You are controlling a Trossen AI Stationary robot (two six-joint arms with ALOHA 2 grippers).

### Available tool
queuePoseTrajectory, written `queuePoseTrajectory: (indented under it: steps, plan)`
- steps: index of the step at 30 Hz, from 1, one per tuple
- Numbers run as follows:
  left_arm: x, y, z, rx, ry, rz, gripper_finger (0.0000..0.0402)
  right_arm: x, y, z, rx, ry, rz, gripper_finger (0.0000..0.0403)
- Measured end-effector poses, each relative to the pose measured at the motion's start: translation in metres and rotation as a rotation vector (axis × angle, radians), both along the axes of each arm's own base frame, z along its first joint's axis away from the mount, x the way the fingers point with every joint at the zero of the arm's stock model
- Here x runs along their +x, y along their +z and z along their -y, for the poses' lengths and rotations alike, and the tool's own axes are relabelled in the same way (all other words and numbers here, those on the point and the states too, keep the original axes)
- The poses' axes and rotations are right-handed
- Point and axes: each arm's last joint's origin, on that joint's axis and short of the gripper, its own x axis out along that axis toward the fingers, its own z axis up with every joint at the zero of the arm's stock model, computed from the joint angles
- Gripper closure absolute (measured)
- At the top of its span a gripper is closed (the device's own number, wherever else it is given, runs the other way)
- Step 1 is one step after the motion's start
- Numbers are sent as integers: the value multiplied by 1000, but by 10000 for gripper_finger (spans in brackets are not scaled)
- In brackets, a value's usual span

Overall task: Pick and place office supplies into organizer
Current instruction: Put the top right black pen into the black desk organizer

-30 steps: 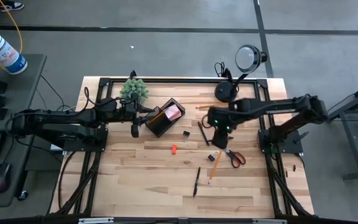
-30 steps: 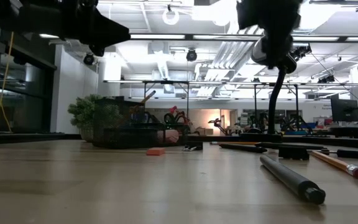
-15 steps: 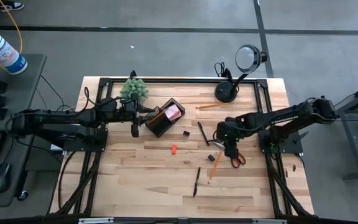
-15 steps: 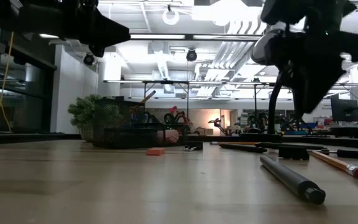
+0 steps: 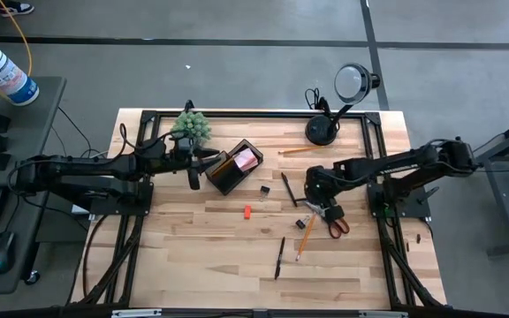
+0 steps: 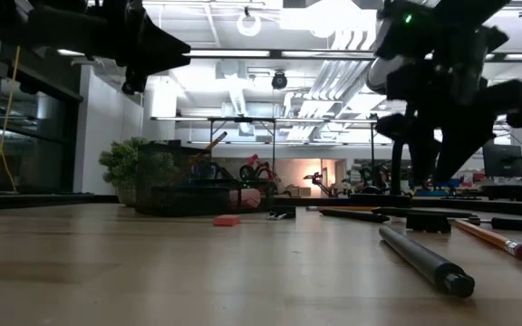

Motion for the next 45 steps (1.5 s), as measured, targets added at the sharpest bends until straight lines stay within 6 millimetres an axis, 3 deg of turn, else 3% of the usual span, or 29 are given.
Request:
queuePoseTrajectory:
  steps: [12, 20, 31, 45]
  plan:
    - [-1, -1, -1, 5, 53, -8, 289, 7, -22, 14, 21, 23, -94, 274]
    - [-1, -1, -1, 14, 51, -13, 289, 25, -14, 17, -16, 13, -69, 274]
    - [-1, -1, -1, 33, 49, -21, 289, 48, -23, 18, 20, 10, -159, 274]
    - [-1, -3, -1, 21, 29, -45, 289, 39, -24, 16, 57, 53, -254, 286]
